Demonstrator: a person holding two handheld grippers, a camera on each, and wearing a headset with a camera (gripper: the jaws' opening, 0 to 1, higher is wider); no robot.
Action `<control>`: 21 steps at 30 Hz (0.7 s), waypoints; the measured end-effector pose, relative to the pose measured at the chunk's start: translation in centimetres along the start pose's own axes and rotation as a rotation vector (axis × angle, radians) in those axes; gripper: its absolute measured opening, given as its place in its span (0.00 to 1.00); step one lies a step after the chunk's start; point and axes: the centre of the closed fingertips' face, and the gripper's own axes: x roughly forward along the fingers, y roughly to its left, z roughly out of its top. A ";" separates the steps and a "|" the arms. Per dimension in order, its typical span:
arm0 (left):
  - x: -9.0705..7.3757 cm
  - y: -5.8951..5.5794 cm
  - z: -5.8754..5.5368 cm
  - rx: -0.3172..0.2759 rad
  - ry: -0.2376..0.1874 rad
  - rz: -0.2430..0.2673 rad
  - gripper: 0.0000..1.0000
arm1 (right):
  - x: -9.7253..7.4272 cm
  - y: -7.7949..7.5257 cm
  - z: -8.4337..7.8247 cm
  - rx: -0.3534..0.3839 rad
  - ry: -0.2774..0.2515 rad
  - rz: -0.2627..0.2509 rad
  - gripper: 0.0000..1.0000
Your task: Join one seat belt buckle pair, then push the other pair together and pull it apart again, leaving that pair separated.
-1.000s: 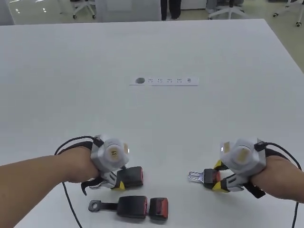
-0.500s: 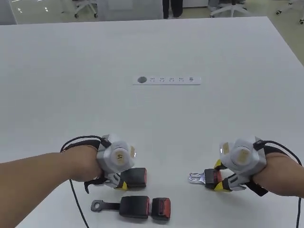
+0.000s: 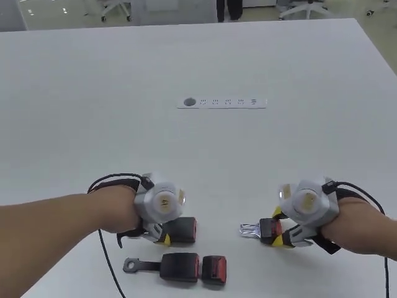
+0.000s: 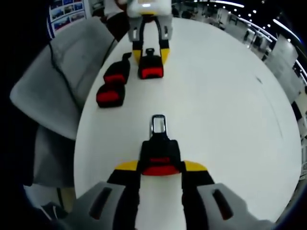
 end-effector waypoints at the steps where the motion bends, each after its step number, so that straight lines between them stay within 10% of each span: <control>1: 0.0 0.0 0.0 0.000 0.001 0.000 0.33 | 0.2 0.1 0.4 -0.003 -0.004 0.001 0.32; 21: 0.3 0.2 -0.1 0.007 0.011 -0.002 0.32 | 3.6 0.6 6.5 -0.041 -0.034 0.012 0.32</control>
